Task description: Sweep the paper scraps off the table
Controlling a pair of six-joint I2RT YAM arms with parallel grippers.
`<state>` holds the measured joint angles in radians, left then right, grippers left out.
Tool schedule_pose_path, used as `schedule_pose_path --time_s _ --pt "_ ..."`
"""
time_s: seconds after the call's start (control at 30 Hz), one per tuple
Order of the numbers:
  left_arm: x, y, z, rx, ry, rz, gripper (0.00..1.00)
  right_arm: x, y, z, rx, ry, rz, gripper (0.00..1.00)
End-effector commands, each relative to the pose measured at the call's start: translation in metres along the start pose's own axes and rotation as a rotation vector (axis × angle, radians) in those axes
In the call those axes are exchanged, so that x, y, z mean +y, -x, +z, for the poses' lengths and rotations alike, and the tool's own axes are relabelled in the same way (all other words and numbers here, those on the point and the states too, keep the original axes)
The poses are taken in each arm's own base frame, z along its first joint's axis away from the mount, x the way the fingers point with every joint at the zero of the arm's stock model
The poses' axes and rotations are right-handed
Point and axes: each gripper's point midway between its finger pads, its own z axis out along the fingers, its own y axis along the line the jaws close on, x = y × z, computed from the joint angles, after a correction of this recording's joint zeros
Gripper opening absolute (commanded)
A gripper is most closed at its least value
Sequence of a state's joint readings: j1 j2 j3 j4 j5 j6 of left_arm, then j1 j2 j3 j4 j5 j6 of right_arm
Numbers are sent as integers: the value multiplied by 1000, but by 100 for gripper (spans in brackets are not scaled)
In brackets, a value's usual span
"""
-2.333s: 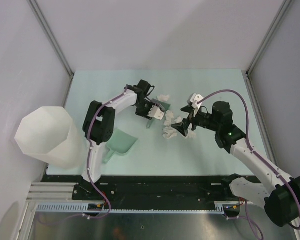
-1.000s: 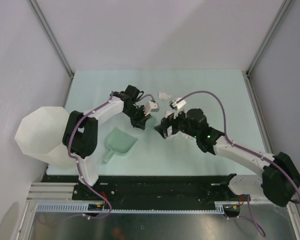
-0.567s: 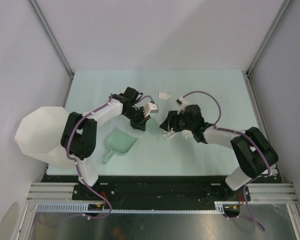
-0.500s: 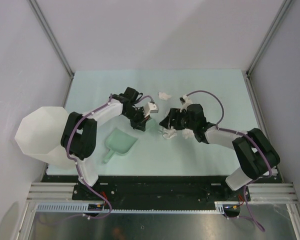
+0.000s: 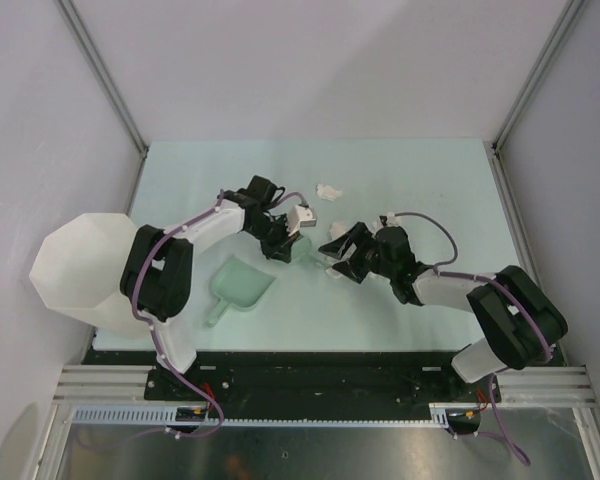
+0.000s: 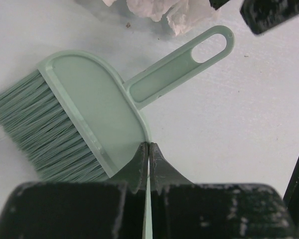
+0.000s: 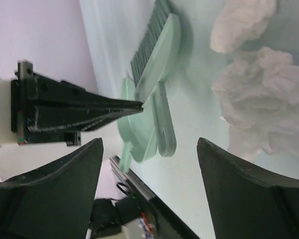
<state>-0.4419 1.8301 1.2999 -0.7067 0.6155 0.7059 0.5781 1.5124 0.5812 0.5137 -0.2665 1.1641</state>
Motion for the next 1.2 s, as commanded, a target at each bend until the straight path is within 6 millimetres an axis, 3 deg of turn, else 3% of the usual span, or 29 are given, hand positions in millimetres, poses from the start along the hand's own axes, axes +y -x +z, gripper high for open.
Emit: schedule_pose_path --time_s 0.0,0.3,0.43,0.5,0.73,0.87,1.13,1.17 --pt "-9 17 -15 -76 3 34 0 26 20 -7 -143 19 210 82" --pt "-8 20 -18 -83 12 53 0 -15 -12 13 -80 -130 452 76" --pt "-11 19 -16 -87 1 49 0 0 -7 20 -94 -66 479 74" --pt "-11 18 -15 -85 -1 49 0 -4 -9 24 -87 -69 487 73" --pt "-9 18 -15 -84 1 53 0 -6 -13 41 -44 -13 561 46" --pt "-9 19 -15 -85 2 59 0 -9 -7 43 -68 -7 565 38" --pt "-6 14 -11 -68 1 48 0 8 -4 41 -55 56 561 0" --pt "-6 14 -10 -66 1 46 0 11 -3 40 -56 65 556 0"
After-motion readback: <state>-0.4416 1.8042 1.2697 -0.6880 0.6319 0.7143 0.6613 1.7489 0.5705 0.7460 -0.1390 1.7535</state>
